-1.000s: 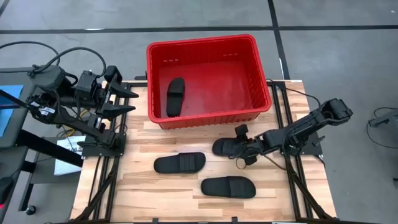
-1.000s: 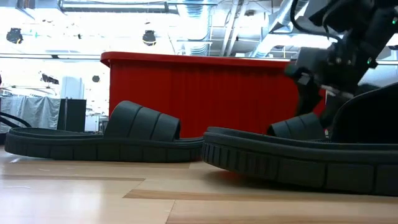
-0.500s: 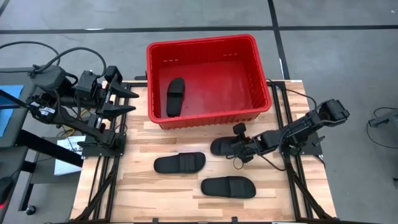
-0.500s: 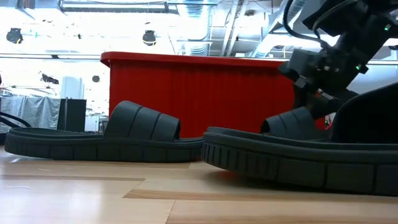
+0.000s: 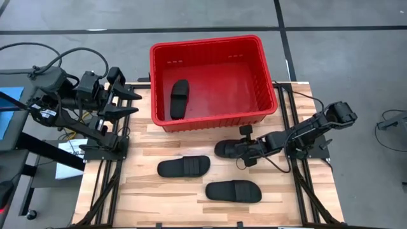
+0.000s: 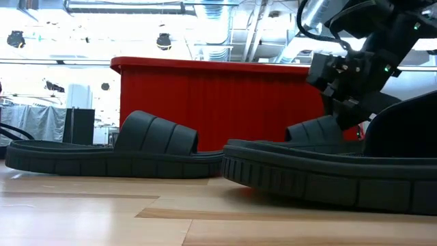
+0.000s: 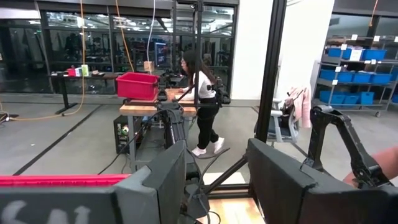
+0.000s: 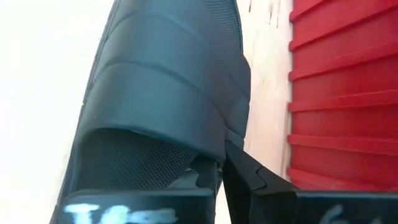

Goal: Pick and place slides into bin
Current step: Put the top right black slide into the red bin

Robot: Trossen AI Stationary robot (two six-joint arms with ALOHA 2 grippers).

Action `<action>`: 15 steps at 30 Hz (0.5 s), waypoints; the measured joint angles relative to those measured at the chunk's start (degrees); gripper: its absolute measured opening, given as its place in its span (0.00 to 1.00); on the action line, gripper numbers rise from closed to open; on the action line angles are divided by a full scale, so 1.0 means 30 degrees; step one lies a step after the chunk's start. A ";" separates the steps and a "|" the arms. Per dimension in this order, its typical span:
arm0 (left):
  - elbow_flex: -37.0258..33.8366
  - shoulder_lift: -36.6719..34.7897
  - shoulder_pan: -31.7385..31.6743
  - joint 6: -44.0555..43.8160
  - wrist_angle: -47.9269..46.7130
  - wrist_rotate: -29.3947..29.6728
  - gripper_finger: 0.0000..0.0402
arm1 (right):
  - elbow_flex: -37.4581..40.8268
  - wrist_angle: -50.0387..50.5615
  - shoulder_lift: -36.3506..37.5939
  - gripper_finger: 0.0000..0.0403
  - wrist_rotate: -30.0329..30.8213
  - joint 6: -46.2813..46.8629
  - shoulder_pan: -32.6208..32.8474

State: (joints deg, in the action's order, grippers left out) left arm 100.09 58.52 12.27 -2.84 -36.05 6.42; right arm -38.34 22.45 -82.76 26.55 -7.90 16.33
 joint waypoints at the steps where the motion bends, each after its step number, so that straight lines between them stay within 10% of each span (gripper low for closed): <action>1: 0.0000 0.0000 0.0001 -0.0109 0.0000 0.0000 0.40 | -0.0133 0.0249 -0.0007 0.01 0.0055 0.0000 0.0073; 15: -0.0007 0.0440 0.0002 -0.0995 -0.0023 0.0082 0.40 | -0.2888 0.4227 -0.0036 0.00 0.0488 0.0813 0.0948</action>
State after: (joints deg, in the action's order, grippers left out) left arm 100.07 59.84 12.28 -5.82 -36.12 6.66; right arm -47.00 35.13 -82.87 28.02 -5.46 19.18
